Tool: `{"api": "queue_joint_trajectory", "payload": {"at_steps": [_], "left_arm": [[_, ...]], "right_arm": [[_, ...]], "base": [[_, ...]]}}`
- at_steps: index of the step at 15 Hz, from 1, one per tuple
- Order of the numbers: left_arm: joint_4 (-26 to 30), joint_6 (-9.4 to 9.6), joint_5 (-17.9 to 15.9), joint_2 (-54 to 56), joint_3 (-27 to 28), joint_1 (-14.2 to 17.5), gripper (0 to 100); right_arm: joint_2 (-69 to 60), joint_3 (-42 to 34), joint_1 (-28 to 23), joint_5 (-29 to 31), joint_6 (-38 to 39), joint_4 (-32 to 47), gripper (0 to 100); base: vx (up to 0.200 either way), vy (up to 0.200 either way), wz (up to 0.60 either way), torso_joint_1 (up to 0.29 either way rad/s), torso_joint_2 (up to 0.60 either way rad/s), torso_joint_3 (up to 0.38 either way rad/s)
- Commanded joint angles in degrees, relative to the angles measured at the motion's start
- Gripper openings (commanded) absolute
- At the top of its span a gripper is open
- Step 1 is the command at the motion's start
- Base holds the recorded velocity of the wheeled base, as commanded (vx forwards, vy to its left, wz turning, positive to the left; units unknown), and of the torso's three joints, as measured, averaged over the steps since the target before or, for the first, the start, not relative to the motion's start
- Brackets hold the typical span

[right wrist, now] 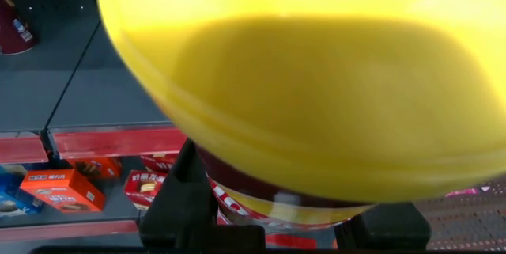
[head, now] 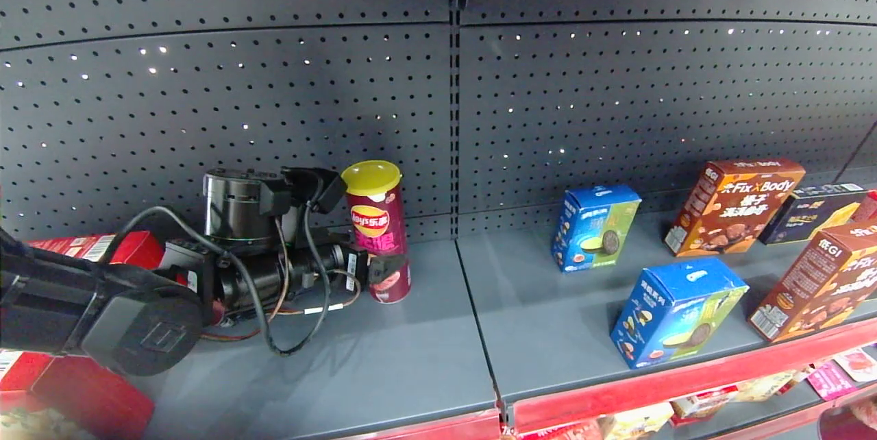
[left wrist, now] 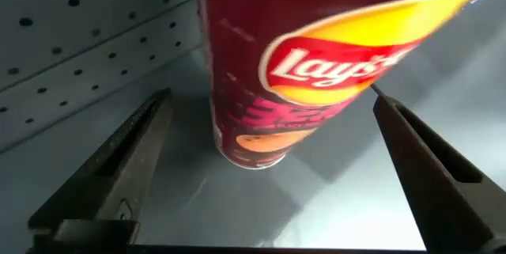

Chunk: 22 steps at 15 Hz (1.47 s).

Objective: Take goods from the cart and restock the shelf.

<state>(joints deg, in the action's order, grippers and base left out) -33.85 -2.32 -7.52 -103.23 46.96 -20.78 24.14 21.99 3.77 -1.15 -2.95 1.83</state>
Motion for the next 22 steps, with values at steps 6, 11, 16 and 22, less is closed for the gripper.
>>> {"api": "queue_joint_trajectory", "payload": {"at_steps": [6, 11, 16, 22], "left_arm": [[0.02, -1.02, 7.43, -0.22, 0.41, -3.21, 100], [0.02, -4.19, 10.86, 0.13, 0.94, -4.79, 100], [0.1, -5.59, 11.83, 0.31, 0.68, -4.88, 100], [-1.65, -4.36, -0.12, 2.51, -1.43, -0.57, 100]], "right_arm": [[0.03, -0.46, 0.1, -0.08, -0.21, 0.02, 0], [-0.23, -0.63, 0.01, -0.08, -0.21, 0.02, 0], [-0.14, -0.55, 0.1, -0.08, -1.0, 0.11, 0], [-0.06, -0.37, 0.1, -0.08, -1.0, 0.11, 0]], "base": [[0.0, 0.0, 0.0, 0.0, 0.0, 0.0], [0.0, 0.0, 0.0, 0.0, 0.0, 0.0], [0.0, 0.0, 0.0, 0.0, 0.0, 0.0], [0.0, 0.0, 0.0, 0.0, 0.0, 0.0]]}}
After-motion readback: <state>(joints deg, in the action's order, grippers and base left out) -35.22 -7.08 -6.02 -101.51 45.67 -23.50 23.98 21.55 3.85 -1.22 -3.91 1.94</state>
